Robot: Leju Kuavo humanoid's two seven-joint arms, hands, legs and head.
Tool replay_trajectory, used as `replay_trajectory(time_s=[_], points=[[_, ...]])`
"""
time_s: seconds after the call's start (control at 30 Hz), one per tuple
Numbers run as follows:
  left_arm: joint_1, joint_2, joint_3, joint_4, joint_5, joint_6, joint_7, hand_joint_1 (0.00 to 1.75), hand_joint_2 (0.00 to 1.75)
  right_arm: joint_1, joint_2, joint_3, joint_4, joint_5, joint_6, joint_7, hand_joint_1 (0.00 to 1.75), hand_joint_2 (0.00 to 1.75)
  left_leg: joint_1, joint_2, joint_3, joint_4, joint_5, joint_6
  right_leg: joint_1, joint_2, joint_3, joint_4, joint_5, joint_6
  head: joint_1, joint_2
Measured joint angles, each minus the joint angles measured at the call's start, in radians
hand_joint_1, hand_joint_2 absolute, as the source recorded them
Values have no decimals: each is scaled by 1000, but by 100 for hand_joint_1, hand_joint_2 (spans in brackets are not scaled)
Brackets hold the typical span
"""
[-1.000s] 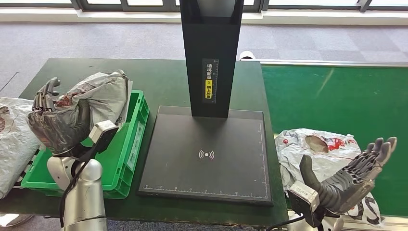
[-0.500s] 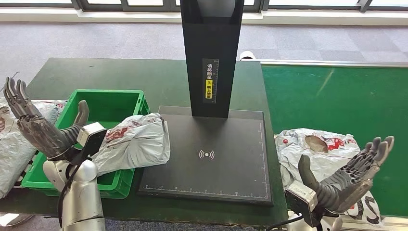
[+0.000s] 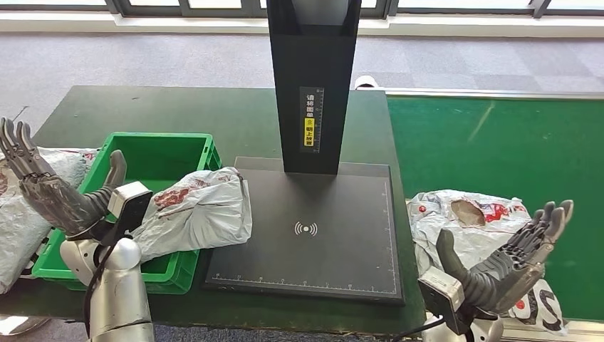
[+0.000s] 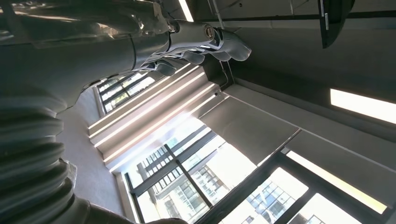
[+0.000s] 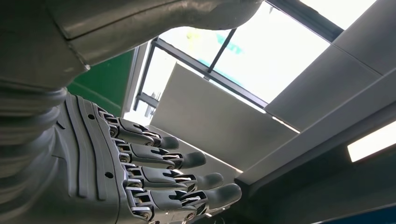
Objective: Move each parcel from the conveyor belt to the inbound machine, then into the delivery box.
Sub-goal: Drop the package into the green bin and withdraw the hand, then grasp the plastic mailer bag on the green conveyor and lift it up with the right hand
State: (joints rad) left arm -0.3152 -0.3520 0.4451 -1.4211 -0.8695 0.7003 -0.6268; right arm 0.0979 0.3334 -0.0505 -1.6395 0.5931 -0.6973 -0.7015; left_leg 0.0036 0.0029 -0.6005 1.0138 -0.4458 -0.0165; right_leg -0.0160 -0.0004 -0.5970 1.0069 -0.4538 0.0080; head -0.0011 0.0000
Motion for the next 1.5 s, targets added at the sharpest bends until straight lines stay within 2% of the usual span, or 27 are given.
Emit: replay_trajectory(time_s=[0.1,0.17,0.27,0.37,0.4,0.47,0.63,0.8,1.07,1.13,1.23,1.27,1.5], points=[[12,-5,-42,18,209,-20,-35,0,175,-3,0,-18,28,60,0,1,0,175,0,0,0,0,0,0,0,0,0,0,0,0,0,0],[34,-2,-123,24,411,-103,-40,0,175,-7,0,-62,57,126,0,6,0,175,0,-1,0,0,0,0,0,-2,1,0,0,0,0,0],[81,14,-259,-21,670,-340,-41,0,175,-35,0,-181,104,291,0,71,0,175,0,-3,-1,0,0,1,-1,-3,1,0,0,0,0,0],[139,25,-355,-96,816,-607,-41,0,175,-68,0,-306,162,542,0,244,0,175,-1,-3,-1,1,-1,2,-1,-3,1,0,0,1,0,0],[155,27,-377,-118,838,-671,-41,0,175,-77,0,-339,184,609,0,292,0,175,-1,-3,-1,1,-1,2,-1,-3,1,0,0,1,0,0],[179,31,-408,-152,856,-734,-41,0,175,-90,0,-388,220,676,0,337,0,175,-1,-3,-1,1,-1,2,-1,-3,1,0,-1,1,0,0],[216,38,-451,-204,876,-771,-41,0,175,-112,0,-449,275,720,0,381,0,175,-1,-3,-1,0,-2,2,1,-3,1,0,-1,1,0,0],[226,38,-461,-233,859,-831,-41,0,175,-129,1,-456,333,783,0,425,0,175,0,-3,-1,0,-1,1,1,-3,1,0,-2,1,0,0],[229,38,-460,-251,853,-841,-41,0,175,-145,1,-456,383,812,11,460,0,175,0,-3,-1,0,-1,1,0,-3,2,0,-2,1,0,0],[230,38,-460,-252,855,-842,-41,0,175,-160,-7,-451,432,860,62,580,0,175,0,-2,-1,0,-2,1,0,-2,2,0,-2,1,0,0],[241,39,-458,-256,856,-847,-41,0,175,-180,-39,-421,560,895,120,856,0,175,0,-3,-1,0,-1,2,-1,-5,2,0,-2,1,0,0],[246,40,-457,-259,856,-850,-41,0,175,-183,-50,-409,598,895,119,899,0,175,0,-3,-1,0,-1,2,-1,-5,2,0,-2,1,0,0],[263,41,-449,-273,860,-861,-41,0,175,-203,-93,-372,747,895,103,913,0,175,0,-4,-1,0,-1,2,-1,-6,2,0,-2,1,0,0]])
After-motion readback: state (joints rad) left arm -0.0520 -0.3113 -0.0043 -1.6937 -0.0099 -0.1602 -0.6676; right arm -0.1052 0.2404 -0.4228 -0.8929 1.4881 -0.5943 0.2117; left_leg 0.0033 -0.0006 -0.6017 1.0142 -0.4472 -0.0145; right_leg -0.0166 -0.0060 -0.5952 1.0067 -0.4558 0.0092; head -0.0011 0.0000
